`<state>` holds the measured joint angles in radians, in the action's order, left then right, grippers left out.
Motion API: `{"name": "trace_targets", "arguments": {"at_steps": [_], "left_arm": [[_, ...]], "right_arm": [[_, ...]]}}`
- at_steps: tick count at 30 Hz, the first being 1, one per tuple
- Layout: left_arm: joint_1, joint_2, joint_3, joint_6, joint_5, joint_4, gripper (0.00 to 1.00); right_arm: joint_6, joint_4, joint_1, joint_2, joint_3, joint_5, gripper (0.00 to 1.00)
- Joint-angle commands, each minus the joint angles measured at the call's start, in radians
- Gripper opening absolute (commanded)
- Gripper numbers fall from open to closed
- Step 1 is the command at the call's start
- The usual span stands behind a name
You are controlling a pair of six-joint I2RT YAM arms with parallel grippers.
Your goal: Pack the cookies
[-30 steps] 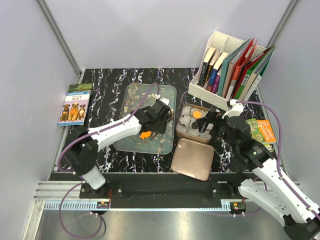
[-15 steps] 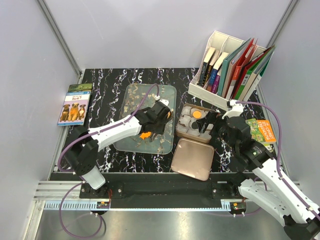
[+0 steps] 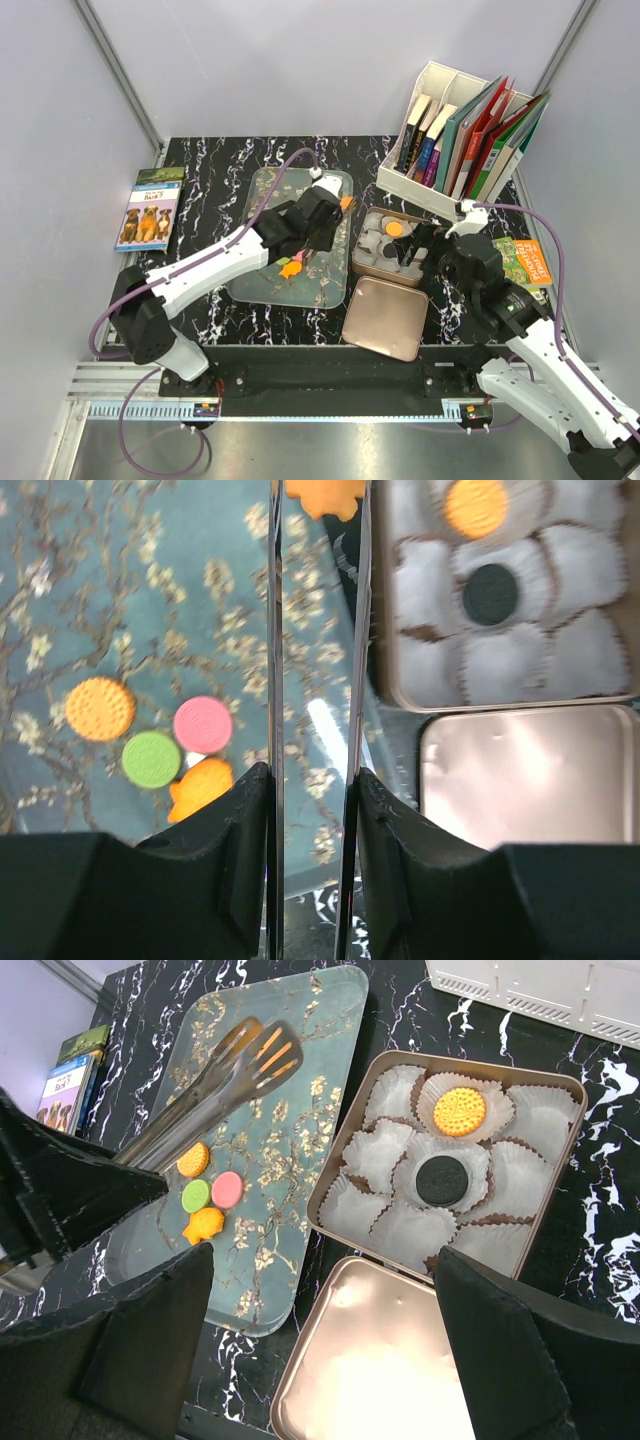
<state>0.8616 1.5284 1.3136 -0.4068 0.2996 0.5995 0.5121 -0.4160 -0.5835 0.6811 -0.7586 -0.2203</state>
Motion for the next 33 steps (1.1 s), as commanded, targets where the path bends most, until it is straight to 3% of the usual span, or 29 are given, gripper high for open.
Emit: {"name": "trace_targets", "arguments": {"at_steps": [1, 9, 33], "left_arm": [[0.043, -0.010, 0.082, 0.031, 0.023, -0.035, 0.31], [0.106, 0.070, 0.164, 0.033, -0.005, -0.024, 0.31], [0.157, 0.105, 0.076, -0.026, -0.034, -0.010, 0.33]], "right_arm": [[-0.014, 0.020, -0.004, -0.018, -0.031, -0.027, 1.00], [-0.018, 0.006, -0.004, -0.031, -0.028, -0.040, 1.00], [-0.020, 0.016, -0.004, -0.009, -0.030, -0.033, 1.00]]}}
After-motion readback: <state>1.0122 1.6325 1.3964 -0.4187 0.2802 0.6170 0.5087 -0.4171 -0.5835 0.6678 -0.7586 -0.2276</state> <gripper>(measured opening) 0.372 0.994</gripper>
